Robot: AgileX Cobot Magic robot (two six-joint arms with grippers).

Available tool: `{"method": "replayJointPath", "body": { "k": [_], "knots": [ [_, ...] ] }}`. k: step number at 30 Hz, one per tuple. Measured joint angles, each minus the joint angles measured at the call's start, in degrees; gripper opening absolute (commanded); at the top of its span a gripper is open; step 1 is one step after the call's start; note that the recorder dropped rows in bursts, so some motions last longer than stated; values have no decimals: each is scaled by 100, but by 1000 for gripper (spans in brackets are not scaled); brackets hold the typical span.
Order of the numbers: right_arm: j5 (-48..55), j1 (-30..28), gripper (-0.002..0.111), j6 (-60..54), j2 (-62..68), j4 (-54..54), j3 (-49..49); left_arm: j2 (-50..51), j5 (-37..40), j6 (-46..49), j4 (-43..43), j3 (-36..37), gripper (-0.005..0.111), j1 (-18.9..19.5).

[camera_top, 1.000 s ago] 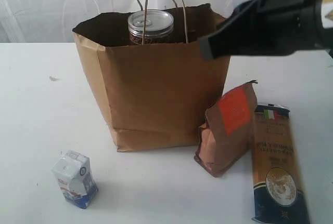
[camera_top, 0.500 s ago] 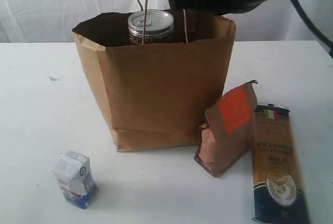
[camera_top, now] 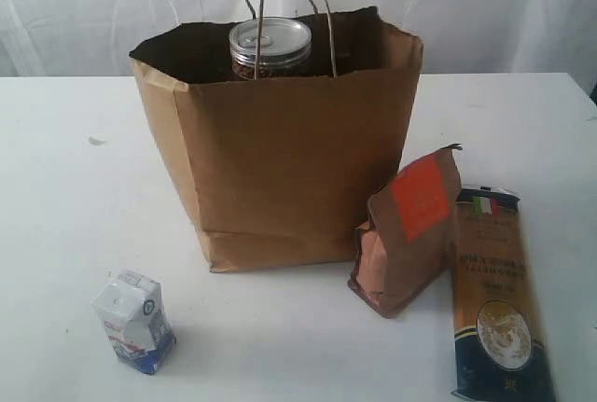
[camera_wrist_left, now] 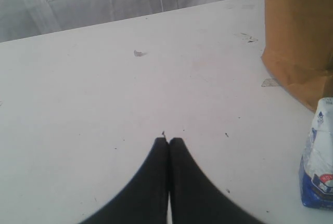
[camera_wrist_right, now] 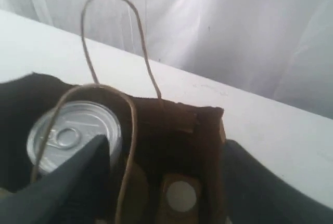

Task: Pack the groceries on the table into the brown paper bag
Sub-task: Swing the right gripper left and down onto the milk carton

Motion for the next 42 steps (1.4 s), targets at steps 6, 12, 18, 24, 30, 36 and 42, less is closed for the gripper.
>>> {"method": "replayJointPath", "body": {
  "k": [6, 12, 18, 24, 30, 36, 42],
  "knots": [
    [96, 627, 58, -730, -753, 600, 134, 0, 0, 0, 0, 0, 0, 0],
    [534, 1431, 58, -1364, -1141, 1228, 541, 0, 0, 0, 0, 0, 0, 0],
    [624, 2188, 58, -2211, -1093, 2187, 908, 0, 0, 0, 0, 0, 0, 0],
    [523, 2650, 58, -2358, -100, 2390, 1046, 0, 0, 0, 0, 0, 0, 0],
    [-316, 2807, 65, -2411, 1320, 2399, 1057, 0, 0, 0, 0, 0, 0, 0],
    [-658, 2807, 78, -2501, 2019, 2399, 735, 0, 0, 0, 0, 0, 0, 0],
    [-437, 2723, 80, -2561, 2770, 2078, 44, 0, 0, 0, 0, 0, 0, 0]
  ]
}}
